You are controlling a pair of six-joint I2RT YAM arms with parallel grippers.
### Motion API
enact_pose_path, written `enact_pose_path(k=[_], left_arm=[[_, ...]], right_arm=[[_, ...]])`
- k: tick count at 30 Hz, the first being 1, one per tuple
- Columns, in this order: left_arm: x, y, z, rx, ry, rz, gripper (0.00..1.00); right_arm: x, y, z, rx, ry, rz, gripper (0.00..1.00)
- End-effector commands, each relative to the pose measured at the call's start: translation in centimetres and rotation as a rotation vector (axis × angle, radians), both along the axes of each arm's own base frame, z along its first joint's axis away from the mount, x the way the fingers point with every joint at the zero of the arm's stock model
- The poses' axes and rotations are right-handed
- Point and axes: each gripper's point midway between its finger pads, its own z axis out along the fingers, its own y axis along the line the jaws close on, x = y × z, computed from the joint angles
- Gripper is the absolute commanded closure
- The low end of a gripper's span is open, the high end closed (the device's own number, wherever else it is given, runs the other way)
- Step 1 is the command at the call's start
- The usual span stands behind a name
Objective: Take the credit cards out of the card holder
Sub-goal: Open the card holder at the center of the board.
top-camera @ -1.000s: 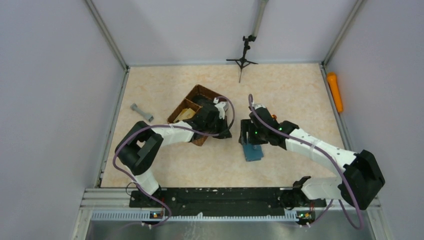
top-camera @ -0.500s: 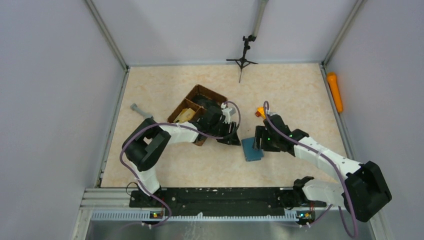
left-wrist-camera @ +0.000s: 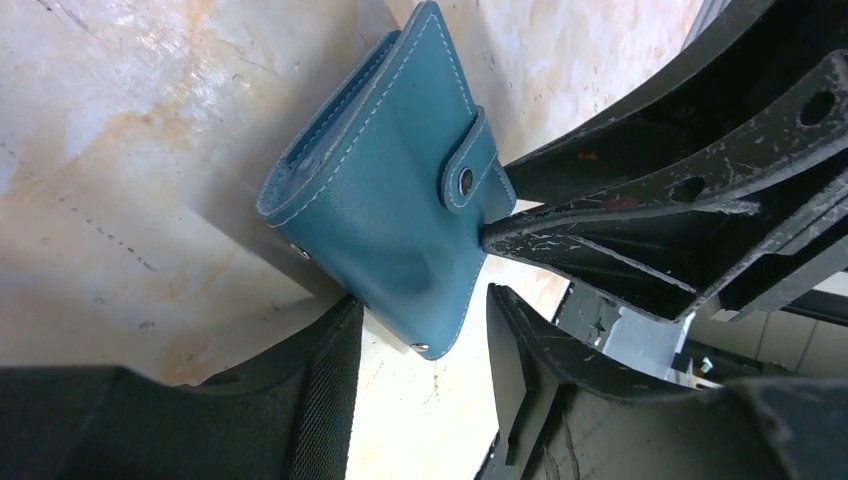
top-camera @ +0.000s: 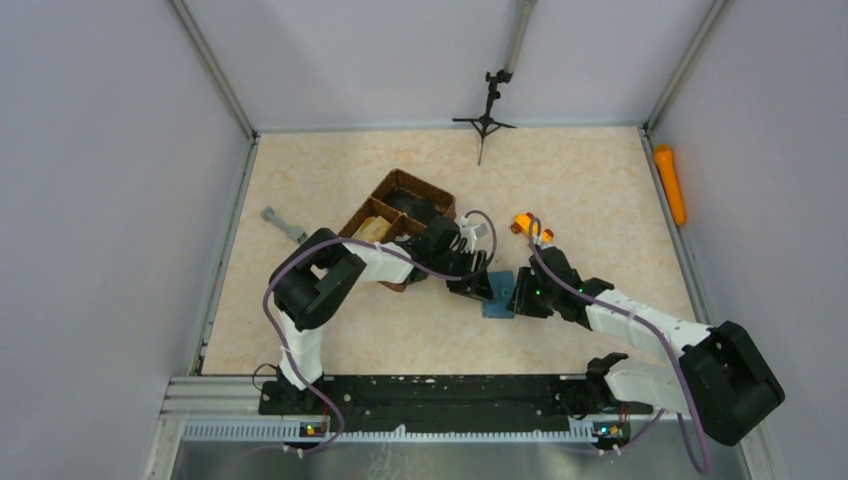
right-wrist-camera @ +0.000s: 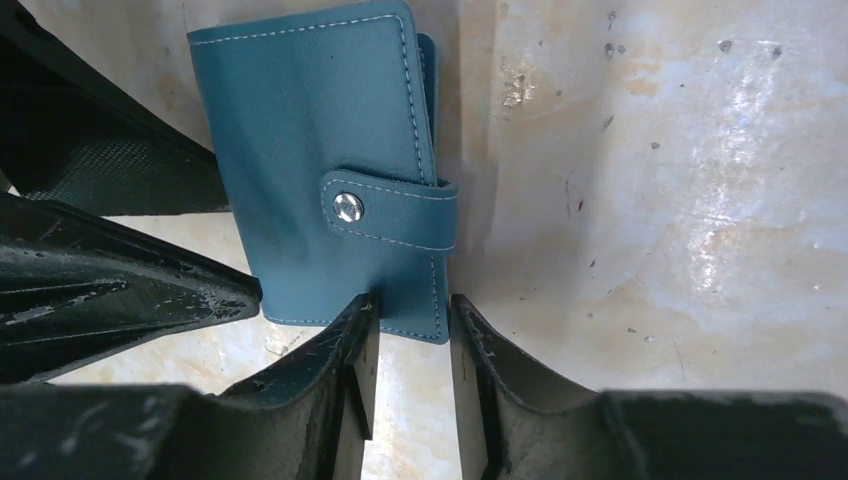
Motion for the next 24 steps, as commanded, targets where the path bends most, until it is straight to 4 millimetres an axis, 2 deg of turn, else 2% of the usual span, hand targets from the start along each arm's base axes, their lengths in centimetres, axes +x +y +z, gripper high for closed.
enact_pose_path(k=[1, 4, 6, 8, 12, 14, 16, 17, 18, 21, 24], left_arm=[[-0.3, -1.6, 1.8, -0.103, 0.008, -0.048, 0.48], [-0.4, -1.8, 1.9, -0.119, 0.022, -0.055, 0.51], [-0.2, -1.8, 1.9, -0.122, 0.017, -0.053, 0.57], [-0.2, -1.8, 2.2, -0.131, 0.007, -0.052, 0.67], [0.1, -1.6, 3.1, -0.147, -0.036, -0.043, 0.99], [0.3, -1.3, 2.9, -0.124, -0.052, -0.032, 1.0], [0.6, -1.1, 2.8, -0.106, -0.071, -0.026, 1.0], [0.6, -1.0, 2.8, -0.1, -0.075, -0.024, 1.0], [0.7, -1.0, 2.9, -0.096, -0.08, -0.019, 1.0], [0.8, -0.9, 2.9, -0.092, -0.084, -0.018, 1.0], [0.7, -1.0, 2.8, -0.092, -0.081, -0.024, 1.0]], right_arm=[[0.8, 1.8, 0.9, 0.105, -0.039, 0.012, 0.7], [0.5, 2.2, 0.9, 0.124, -0.024, 0.037, 0.76], [0.2, 2.8, 1.1, 0.155, -0.02, 0.061, 0.77], [0.1, 3.1, 1.3, 0.171, -0.017, 0.069, 0.78], [0.1, 2.6, 1.8, 0.153, -0.028, 0.056, 0.77], [0.4, 1.7, 2.3, 0.107, -0.046, 0.032, 0.69], [1.0, 0.6, 3.1, 0.056, -0.083, 0.006, 0.55], [1.2, 0.4, 3.7, 0.044, -0.105, 0.011, 0.35], [1.5, 0.2, 4.3, 0.029, -0.125, 0.01, 0.3], [2.3, -0.4, 5.5, -0.043, -0.157, -0.012, 0.27], [2.9, -0.3, 5.8, -0.091, -0.162, -0.02, 0.28]])
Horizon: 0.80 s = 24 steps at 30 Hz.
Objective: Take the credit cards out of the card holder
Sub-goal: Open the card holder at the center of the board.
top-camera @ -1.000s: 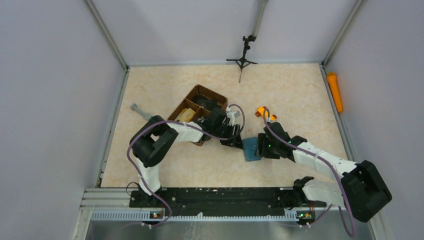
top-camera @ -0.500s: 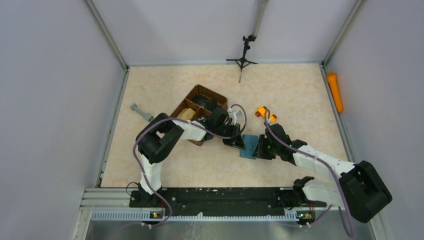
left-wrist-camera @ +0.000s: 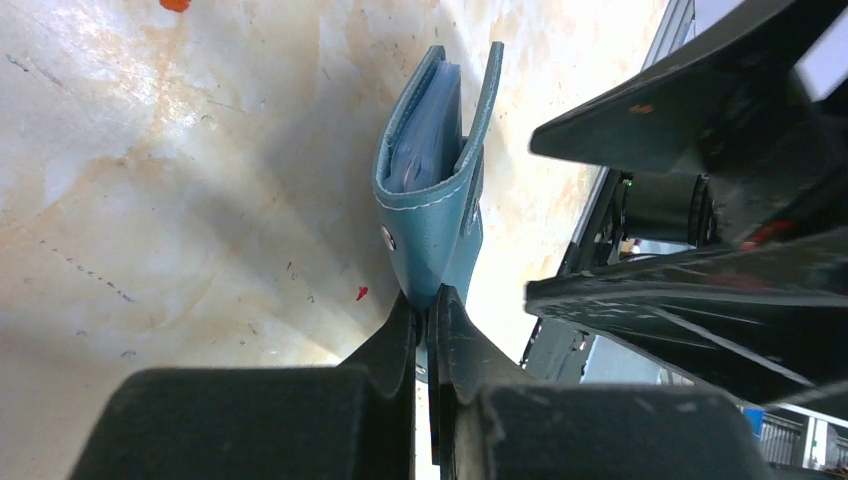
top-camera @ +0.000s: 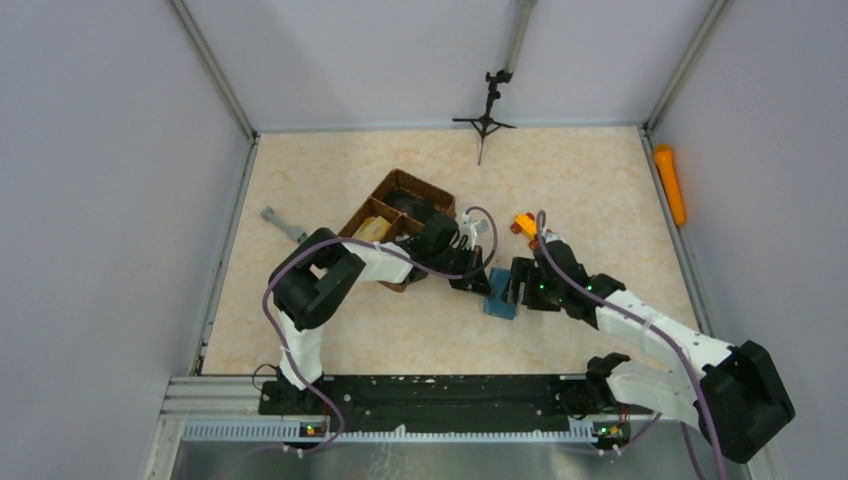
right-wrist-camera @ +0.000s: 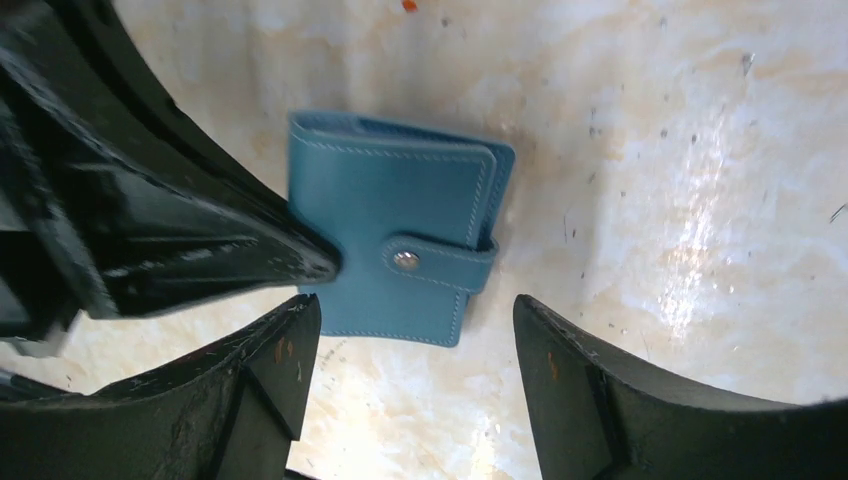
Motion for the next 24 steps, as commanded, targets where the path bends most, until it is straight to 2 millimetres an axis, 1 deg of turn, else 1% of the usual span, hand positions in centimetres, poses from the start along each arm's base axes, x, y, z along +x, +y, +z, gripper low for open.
enact_pose_path(k=[1, 5, 9, 11, 13, 16, 18, 19, 20, 21, 24], left_arm=[[0.3, -0.3, 1.7, -0.028, -0.068, -0.012, 1.0], [0.3, -0.3, 1.9, -0.03, -0.072, -0.015, 1.0], [0.3, -0.2, 1.9, -0.029, -0.073, -0.016, 1.0], [0.3, -0.2, 1.9, -0.029, -0.073, -0.014, 1.0], [0.5, -0.1, 1.8, -0.021, -0.079, -0.008, 1.0], [0.9, 0.2, 1.3, 0.021, -0.096, 0.011, 1.0], [1.2, 0.5, 1.0, 0.048, -0.109, 0.024, 1.0], [1.3, 0.6, 0.9, 0.058, -0.114, 0.031, 1.0], [1.4, 0.8, 0.9, 0.065, -0.118, 0.035, 1.0], [1.5, 0.8, 1.0, 0.069, -0.125, 0.038, 1.0], [1.6, 1.0, 0.9, 0.08, -0.133, 0.044, 1.0]], right_arm=[[1.9, 0.1, 1.9, -0.082, -0.07, -0.022, 0.3], [2.8, 0.6, 1.7, -0.093, -0.082, -0.039, 0.33], [3.1, 0.1, 0.4, -0.141, -0.062, -0.062, 0.37], [3.0, -0.7, -0.6, -0.181, -0.046, -0.083, 0.41], [2.9, -2.1, -1.1, -0.247, -0.036, -0.124, 0.46], [2.5, -4.8, -1.0, -0.372, -0.022, -0.189, 0.48], [1.9, -6.2, -0.8, -0.426, -0.018, -0.214, 0.48], [1.7, -6.4, -0.7, -0.425, -0.015, -0.218, 0.49], [1.6, -5.9, -0.6, -0.398, -0.018, -0.202, 0.5], [1.5, -6.0, -0.6, -0.392, -0.02, -0.204, 0.51], [1.4, -6.2, -0.1, -0.386, -0.026, -0.228, 0.51]])
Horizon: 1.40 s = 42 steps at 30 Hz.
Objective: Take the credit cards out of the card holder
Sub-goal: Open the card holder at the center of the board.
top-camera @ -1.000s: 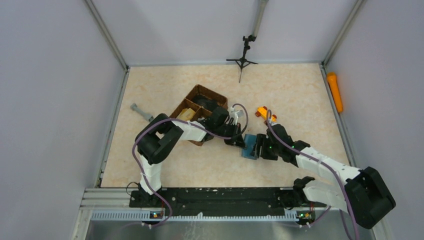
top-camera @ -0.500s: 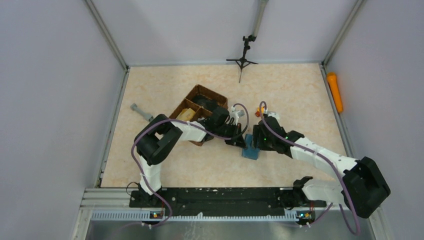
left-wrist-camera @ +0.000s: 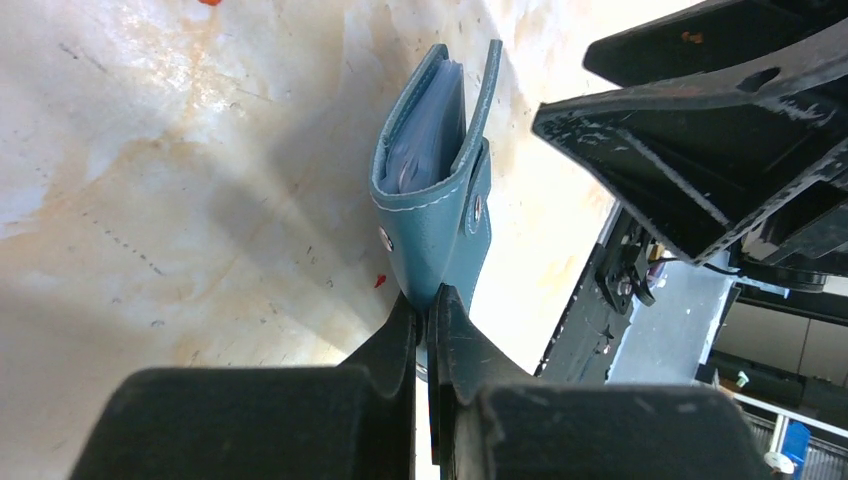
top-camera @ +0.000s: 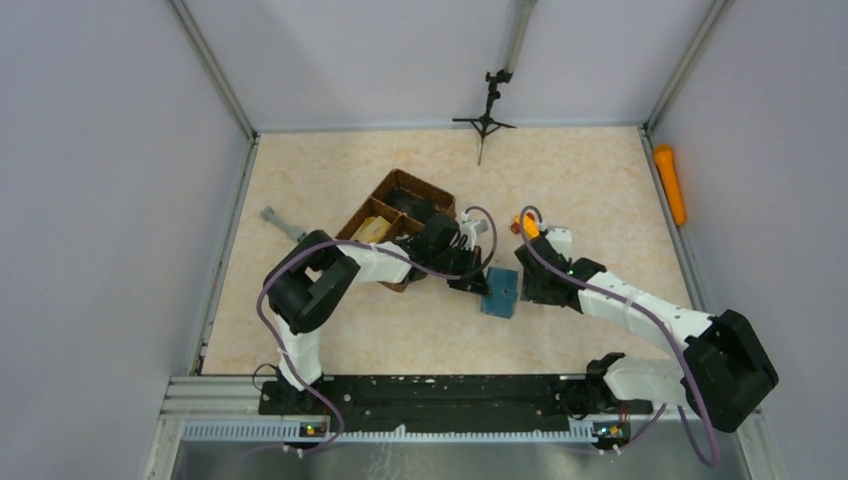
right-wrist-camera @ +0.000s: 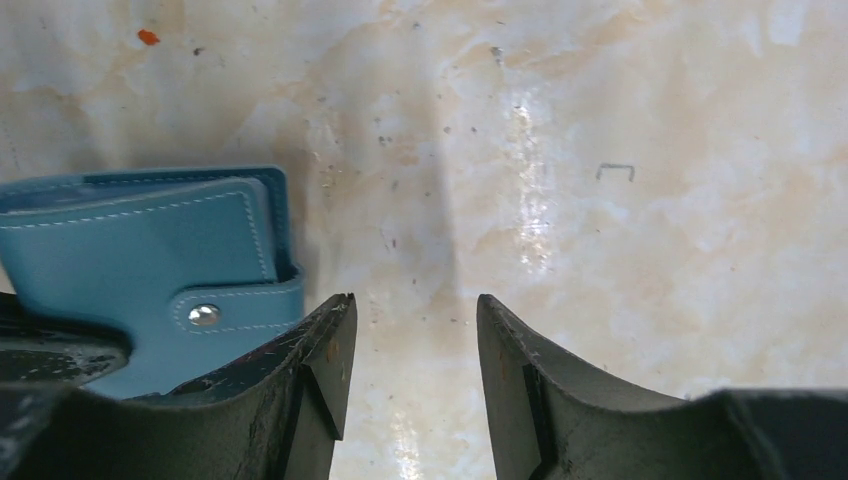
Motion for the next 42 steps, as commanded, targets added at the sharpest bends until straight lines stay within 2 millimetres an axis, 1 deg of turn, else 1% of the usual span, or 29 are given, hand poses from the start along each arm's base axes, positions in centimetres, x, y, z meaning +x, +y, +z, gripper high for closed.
enact_pose_path(k=[1, 2, 4, 5, 6, 8, 10, 12, 17, 19, 21, 22, 25, 28, 29, 30, 32, 34, 38, 42], left_arm=[[1.2, 0.2, 1.2, 0.018, -0.089, 0.016, 1.0], [1.1, 0.1, 1.4, 0.006, -0.089, 0.009, 1.0], [0.7, -0.3, 1.6, -0.022, -0.071, -0.009, 1.0], [0.6, -0.4, 1.6, -0.029, -0.064, -0.016, 1.0], [0.6, -0.5, 1.6, -0.032, -0.061, -0.018, 1.0], [0.5, -0.4, 1.6, -0.033, -0.061, -0.019, 1.0], [0.6, -0.4, 1.7, -0.031, -0.066, -0.017, 1.0], [0.6, -0.4, 1.8, -0.033, -0.069, -0.016, 1.0], [0.4, -0.5, 1.8, -0.042, -0.057, -0.025, 1.0], [0.4, -0.5, 1.8, -0.042, -0.057, -0.024, 1.0], [0.5, -0.4, 1.8, -0.035, -0.063, -0.019, 1.0], [0.6, -0.3, 1.8, -0.026, -0.069, -0.014, 1.0], [1.0, 0.1, 1.6, 0.005, -0.087, 0.008, 1.0], [1.5, 0.5, 1.5, 0.031, -0.109, 0.03, 1.0], [1.6, 0.6, 1.5, 0.037, -0.114, 0.036, 1.0], [1.7, 0.8, 1.5, 0.044, -0.119, 0.041, 1.0], [1.9, 0.9, 1.5, 0.056, -0.132, 0.048, 1.0], [2.0, 1.1, 1.5, 0.065, -0.142, 0.055, 1.0], [2.2, 1.2, 1.5, 0.073, -0.149, 0.059, 1.0], [2.1, 1.2, 1.5, 0.07, -0.147, 0.056, 1.0]], right_arm=[[0.2, -0.9, 1.6, -0.01, -0.051, -0.042, 0.51], [0.4, -0.2, 1.8, 0.026, -0.059, -0.016, 0.5], [0.7, 2.4, 2.4, 0.145, -0.078, 0.064, 0.44], [0.8, 3.6, 2.8, 0.202, -0.093, 0.1, 0.38], [0.9, 4.7, 3.2, 0.26, -0.106, 0.133, 0.3], [1.0, 6.3, 3.5, 0.332, -0.118, 0.173, 0.19], [1.4, 6.7, 3.2, 0.34, -0.113, 0.169, 0.17], [1.5, 6.8, 2.4, 0.327, -0.085, 0.16, 0.17], [1.6, 7.4, 0.5, 0.33, -0.043, 0.157, 0.22], [1.5, 6.7, -0.3, 0.29, -0.028, 0.133, 0.27], [1.4, 5.3, -0.9, 0.222, -0.012, 0.09, 0.36], [1.0, 4.3, -1.3, 0.178, 0.007, 0.067, 0.38], [0.4, 2.1, -1.7, 0.087, 0.025, 0.003, 0.39], [-0.2, 0.9, -1.9, 0.045, 0.038, -0.027, 0.4], [-0.4, 0.6, -1.9, 0.031, 0.04, -0.037, 0.41], [-0.5, 0.1, -1.9, 0.01, 0.04, -0.049, 0.45], [-0.6, -0.8, -1.5, -0.026, 0.039, -0.071, 0.47], [-0.7, -1.5, -1.0, -0.057, 0.032, -0.091, 0.52], [-0.6, -2.6, 0.5, -0.088, -0.002, -0.138, 0.52], [-0.6, -3.3, 1.4, -0.103, -0.033, -0.164, 0.54]])
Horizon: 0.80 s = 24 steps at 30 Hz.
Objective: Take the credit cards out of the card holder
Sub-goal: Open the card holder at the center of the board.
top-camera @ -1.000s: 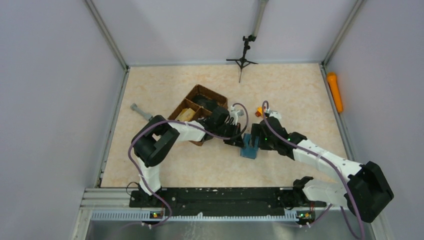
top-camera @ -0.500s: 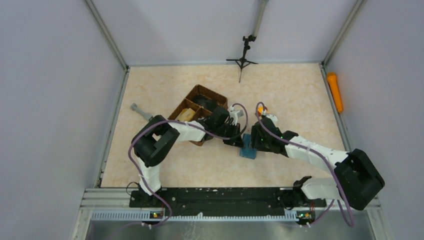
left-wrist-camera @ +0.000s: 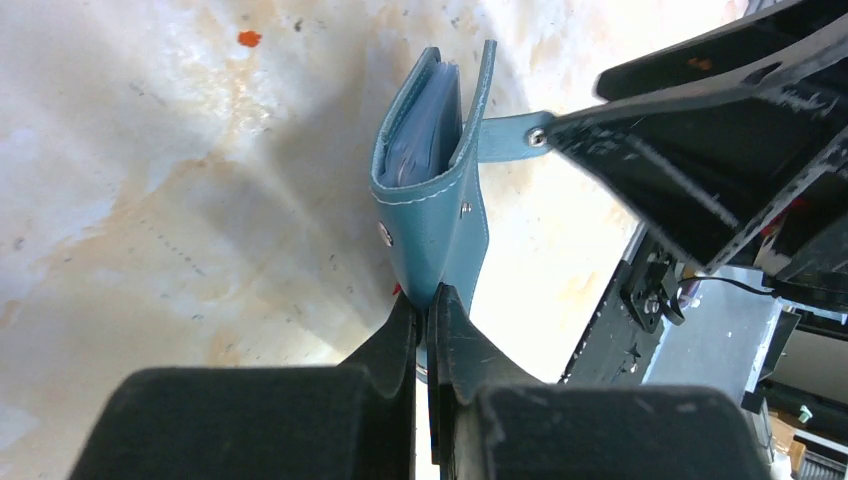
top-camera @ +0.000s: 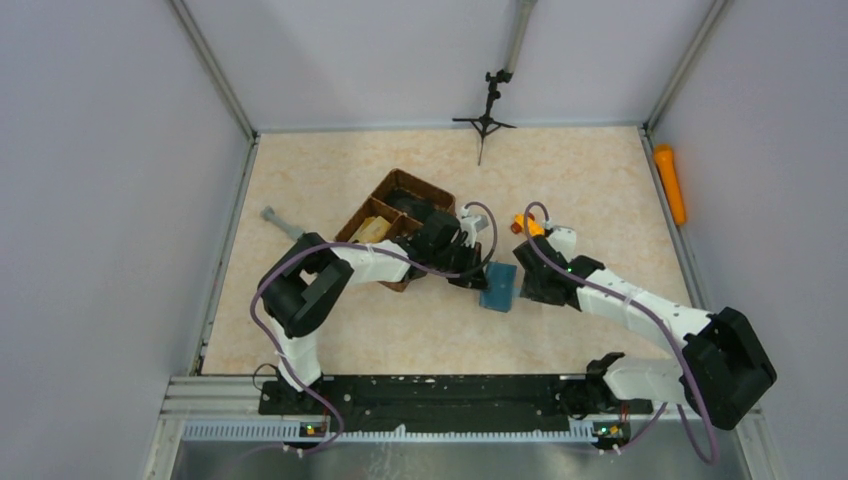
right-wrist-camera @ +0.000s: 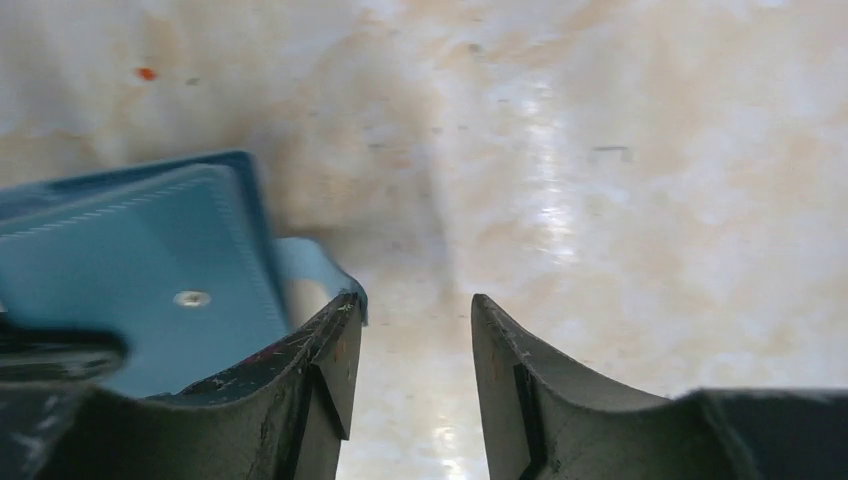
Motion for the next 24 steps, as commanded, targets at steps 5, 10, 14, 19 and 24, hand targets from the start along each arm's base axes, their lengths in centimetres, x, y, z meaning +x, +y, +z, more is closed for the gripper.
enact_pose_path(k=[5, 10, 14, 19, 24], left_arm=[[1.1, 1.0, 0.9, 0.023, -0.051, 0.025, 1.0], [0.7, 0.7, 1.1, -0.003, -0.036, 0.007, 1.0], [0.2, 0.3, 1.3, -0.041, -0.006, -0.012, 1.0], [-0.3, -0.3, 2.0, -0.11, 0.017, -0.049, 1.0], [-0.2, -0.3, 2.0, -0.101, 0.012, -0.046, 1.0]], right_arm=[[-0.6, -3.9, 1.2, -0.156, -0.024, -0.066, 0.6], [0.1, 0.0, 1.3, 0.051, -0.072, 0.044, 0.52], [0.2, 2.6, 2.1, 0.2, -0.135, 0.14, 0.4], [0.3, 4.9, 3.5, 0.374, -0.268, 0.228, 0.22], [1.0, 3.9, 1.9, 0.305, -0.206, 0.152, 0.36]])
